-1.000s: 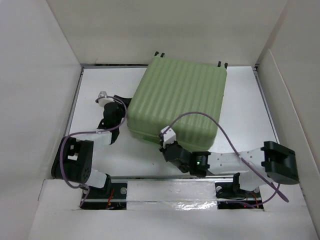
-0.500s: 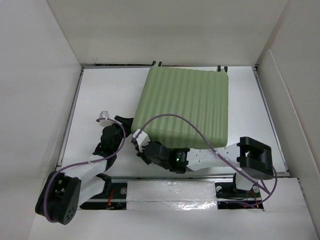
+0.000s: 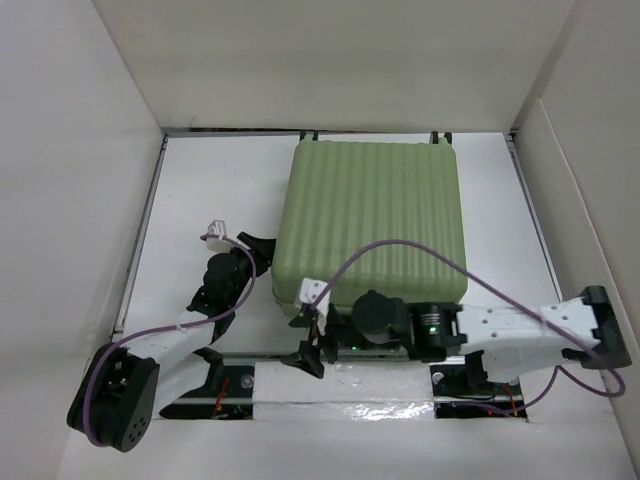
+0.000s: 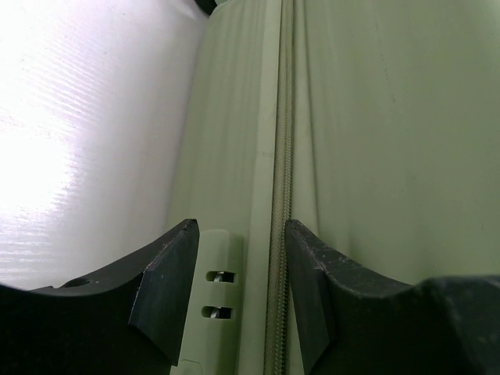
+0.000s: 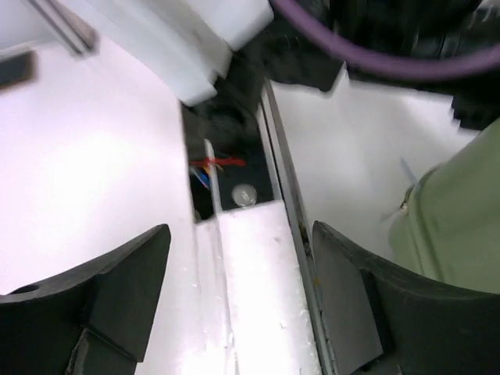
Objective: Pack the luggage
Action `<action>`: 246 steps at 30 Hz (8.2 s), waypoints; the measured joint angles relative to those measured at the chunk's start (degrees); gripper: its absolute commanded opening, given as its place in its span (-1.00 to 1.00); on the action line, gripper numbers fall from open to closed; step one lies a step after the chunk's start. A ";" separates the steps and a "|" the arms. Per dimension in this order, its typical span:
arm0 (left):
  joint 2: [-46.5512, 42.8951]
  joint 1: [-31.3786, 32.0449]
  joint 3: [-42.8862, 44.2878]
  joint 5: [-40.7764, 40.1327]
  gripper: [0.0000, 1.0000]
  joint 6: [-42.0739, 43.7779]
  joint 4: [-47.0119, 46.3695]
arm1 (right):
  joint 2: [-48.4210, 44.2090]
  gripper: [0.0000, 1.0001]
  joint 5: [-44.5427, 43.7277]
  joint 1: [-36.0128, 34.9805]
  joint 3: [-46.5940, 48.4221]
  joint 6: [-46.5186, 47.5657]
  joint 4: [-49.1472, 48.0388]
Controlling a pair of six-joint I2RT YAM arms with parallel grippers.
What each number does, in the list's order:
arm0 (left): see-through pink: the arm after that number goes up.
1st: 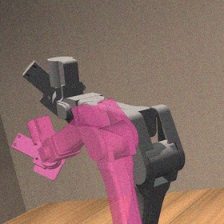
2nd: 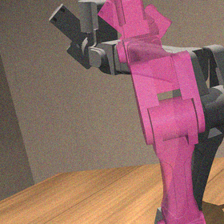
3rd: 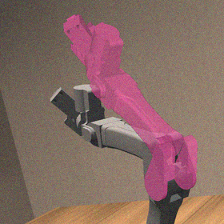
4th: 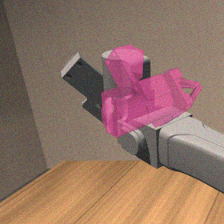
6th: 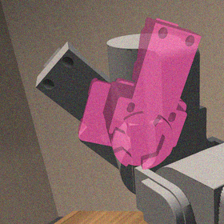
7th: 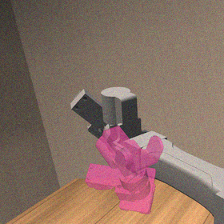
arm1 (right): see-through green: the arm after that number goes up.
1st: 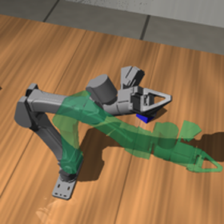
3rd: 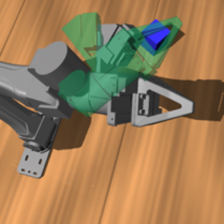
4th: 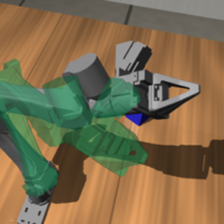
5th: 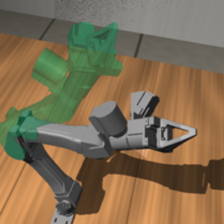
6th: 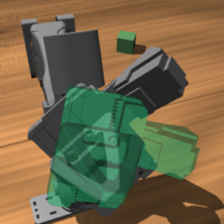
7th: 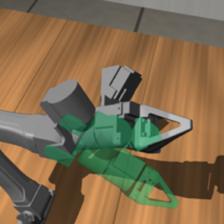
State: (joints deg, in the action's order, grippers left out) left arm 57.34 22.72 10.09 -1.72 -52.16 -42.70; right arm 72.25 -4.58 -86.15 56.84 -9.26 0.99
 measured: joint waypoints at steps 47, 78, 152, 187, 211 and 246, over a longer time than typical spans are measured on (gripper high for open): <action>-5.29 30.82 0.07 -20.63 -0.28 15.52 4.35 | 60.13 0.53 10.58 72.59 74.84 15.63 19.19; -10.95 33.73 9.07 -14.69 -1.00 15.32 8.26 | -15.17 -1.00 26.34 70.97 -3.96 4.79 -7.13; 22.45 42.03 18.12 -2.62 -0.67 19.85 -1.95 | -49.90 -1.00 6.14 46.99 -42.38 -12.52 9.60; -14.80 13.35 15.67 -9.60 0.56 7.61 15.72 | -28.94 -1.00 -28.15 7.56 -33.57 -20.61 1.77; 29.70 -23.37 41.66 10.40 0.74 -4.37 17.14 | -28.65 -1.00 -24.90 7.30 -35.91 -21.27 -3.13; 15.72 -23.56 32.98 12.37 -1.00 -6.14 3.63 | -29.55 0.37 -26.64 5.27 -36.02 -28.41 0.28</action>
State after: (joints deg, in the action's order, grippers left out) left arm 73.06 -0.84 43.07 10.66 -58.30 -39.07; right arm 42.70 -31.22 -80.88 20.82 -37.67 1.28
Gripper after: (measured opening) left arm 0.621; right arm 0.696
